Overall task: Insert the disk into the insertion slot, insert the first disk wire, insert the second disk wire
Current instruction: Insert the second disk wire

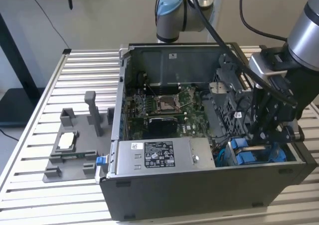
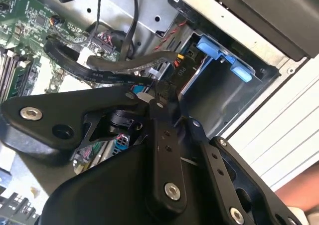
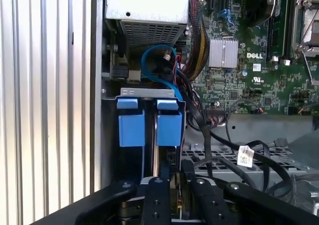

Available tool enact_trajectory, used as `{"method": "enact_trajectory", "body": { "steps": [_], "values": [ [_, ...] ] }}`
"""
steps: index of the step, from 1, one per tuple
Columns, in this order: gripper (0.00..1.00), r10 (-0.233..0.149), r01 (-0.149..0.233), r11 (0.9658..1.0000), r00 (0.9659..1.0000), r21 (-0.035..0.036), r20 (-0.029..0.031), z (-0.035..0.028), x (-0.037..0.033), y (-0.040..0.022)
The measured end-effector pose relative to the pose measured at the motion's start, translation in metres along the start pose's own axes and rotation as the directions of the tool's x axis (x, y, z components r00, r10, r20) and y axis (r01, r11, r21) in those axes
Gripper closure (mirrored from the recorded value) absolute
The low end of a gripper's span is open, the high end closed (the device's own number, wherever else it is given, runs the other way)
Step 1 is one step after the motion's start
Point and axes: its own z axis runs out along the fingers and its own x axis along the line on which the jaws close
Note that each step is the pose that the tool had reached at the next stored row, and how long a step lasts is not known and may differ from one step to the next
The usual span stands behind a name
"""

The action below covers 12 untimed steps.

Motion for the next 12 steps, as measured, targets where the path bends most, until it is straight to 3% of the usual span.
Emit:
{"method": "enact_trajectory", "body": {
  "steps": [3, 12],
  "values": [
    [0.76, 0.0, 0.0, 1.0, 1.0, -0.0005, 0.0001, -0.0034, -0.0004, 0.0],
    [0.78, 0.0, 0.0, 1.0, 1.0, -0.0005, -0.001, -0.0008, -0.0001, -0.0001]
  ]
}}
